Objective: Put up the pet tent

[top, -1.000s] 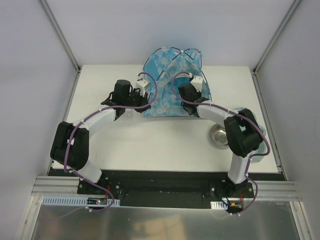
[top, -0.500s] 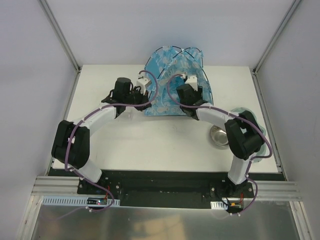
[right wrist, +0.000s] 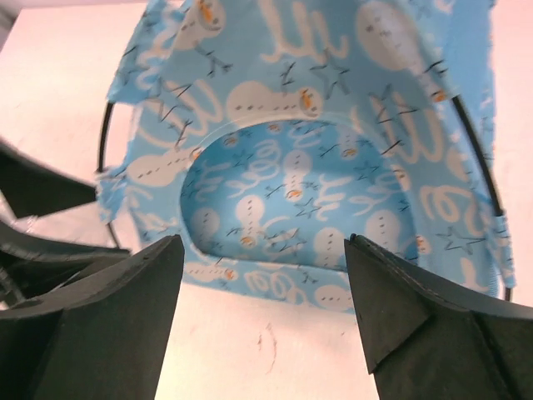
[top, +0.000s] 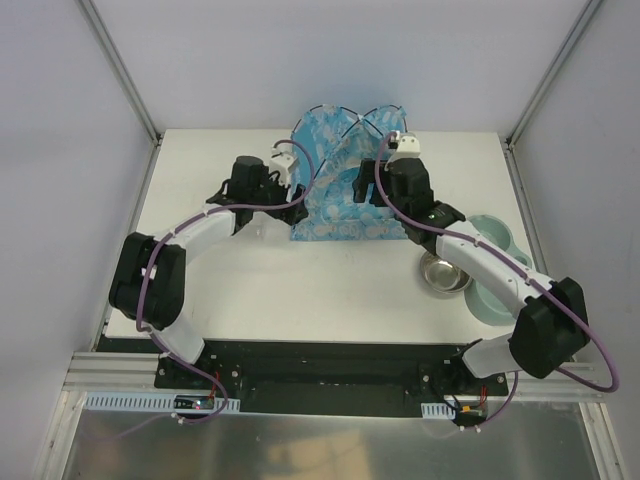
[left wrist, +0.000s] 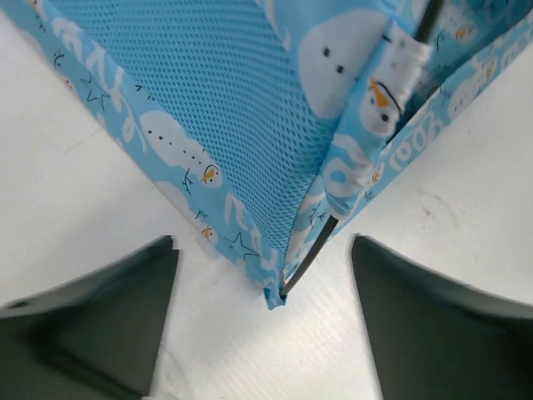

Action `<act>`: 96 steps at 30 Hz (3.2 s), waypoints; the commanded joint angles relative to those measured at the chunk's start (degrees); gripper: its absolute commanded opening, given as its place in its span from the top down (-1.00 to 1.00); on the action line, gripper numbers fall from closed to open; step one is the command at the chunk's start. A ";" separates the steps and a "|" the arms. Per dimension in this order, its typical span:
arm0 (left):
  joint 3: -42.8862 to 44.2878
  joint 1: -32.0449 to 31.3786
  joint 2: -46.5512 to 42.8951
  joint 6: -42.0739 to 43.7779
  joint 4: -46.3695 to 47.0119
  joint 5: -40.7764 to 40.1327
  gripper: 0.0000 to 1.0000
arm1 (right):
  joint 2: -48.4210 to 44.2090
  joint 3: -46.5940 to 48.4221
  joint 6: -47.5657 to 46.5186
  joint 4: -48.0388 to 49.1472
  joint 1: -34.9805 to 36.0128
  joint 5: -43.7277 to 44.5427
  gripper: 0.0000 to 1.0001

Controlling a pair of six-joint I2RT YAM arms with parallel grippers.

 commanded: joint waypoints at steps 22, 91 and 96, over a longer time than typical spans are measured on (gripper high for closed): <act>-3.44 9.30 -20.03 -32.41 -27.48 -42.89 -0.98 | -7.64 -1.29 11.94 -15.03 -1.52 -4.91 -0.75; 2.27 31.99 5.54 -72.86 -25.20 -20.03 0.98 | -8.69 -3.75 24.15 -16.00 -2.14 -15.18 -0.74; 0.87 31.81 2.65 -72.24 -25.12 -17.92 1.00 | -10.01 -5.25 27.75 -14.33 -1.96 -19.41 -0.75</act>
